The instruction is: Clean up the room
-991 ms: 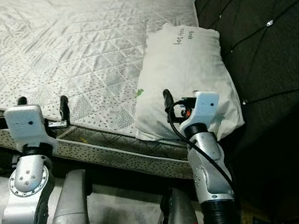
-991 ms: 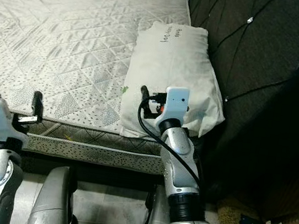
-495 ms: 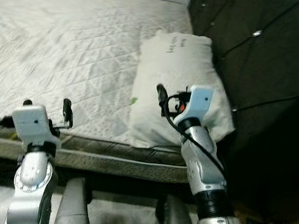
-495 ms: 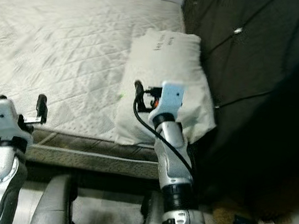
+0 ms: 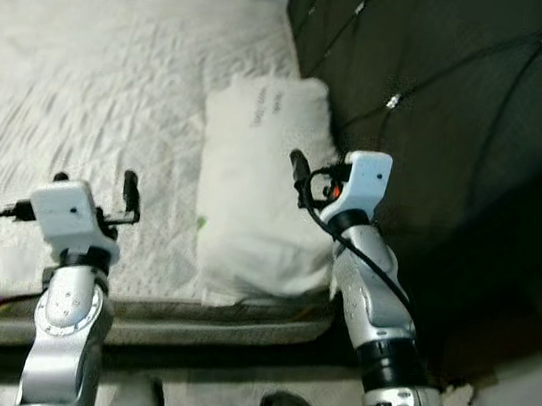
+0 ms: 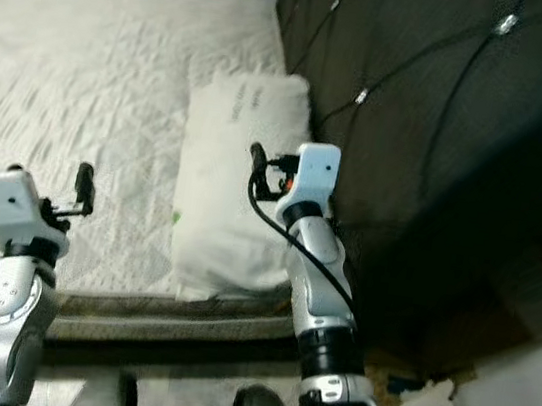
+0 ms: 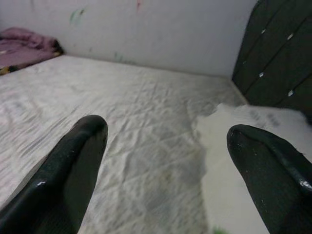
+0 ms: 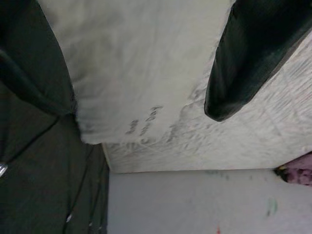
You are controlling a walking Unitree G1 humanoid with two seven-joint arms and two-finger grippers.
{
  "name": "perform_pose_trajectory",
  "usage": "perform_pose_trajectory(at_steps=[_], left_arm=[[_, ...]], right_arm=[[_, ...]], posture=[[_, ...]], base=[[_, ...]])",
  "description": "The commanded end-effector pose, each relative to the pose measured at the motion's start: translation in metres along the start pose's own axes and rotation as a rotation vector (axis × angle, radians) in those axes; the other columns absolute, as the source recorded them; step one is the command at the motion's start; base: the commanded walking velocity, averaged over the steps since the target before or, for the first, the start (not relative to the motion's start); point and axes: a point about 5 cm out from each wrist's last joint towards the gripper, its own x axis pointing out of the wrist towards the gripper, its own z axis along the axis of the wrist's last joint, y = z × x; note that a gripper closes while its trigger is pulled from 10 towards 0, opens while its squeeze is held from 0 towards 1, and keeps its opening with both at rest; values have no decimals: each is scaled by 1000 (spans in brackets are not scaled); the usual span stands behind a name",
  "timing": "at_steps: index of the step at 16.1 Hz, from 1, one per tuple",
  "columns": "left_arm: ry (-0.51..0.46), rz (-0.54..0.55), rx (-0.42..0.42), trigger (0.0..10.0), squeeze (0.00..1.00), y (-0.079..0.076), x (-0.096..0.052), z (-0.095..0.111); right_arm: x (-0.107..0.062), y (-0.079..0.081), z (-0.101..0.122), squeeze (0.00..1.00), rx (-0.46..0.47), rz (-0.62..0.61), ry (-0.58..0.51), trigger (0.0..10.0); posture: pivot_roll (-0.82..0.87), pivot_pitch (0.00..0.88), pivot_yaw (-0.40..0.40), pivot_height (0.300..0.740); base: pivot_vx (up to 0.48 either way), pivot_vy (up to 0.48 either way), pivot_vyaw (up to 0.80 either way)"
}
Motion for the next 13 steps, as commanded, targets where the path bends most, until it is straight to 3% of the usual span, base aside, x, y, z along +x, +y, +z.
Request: perform_pose_trajectory(at_steps=[1,9,13], left_arm=[[14,-13,-2,10000,0,-2,-1,-3],[17,-17,-14,10000,0,-2,-2,-3],[24,-24,-24,10000,0,-3,-1,-3]], right_arm=[[1,-3,1,0,6,-11,-7,10000],[0,-5,-3,0,-3,-15,13,10000],[0,-5,-6,0,-7,-19,20,10000]], posture=[[-15,0,-60,740],[-11,0,-62,740],[-13,0,-60,740]], base=[[0,0,-450],[0,0,-456],[0,480,0]])
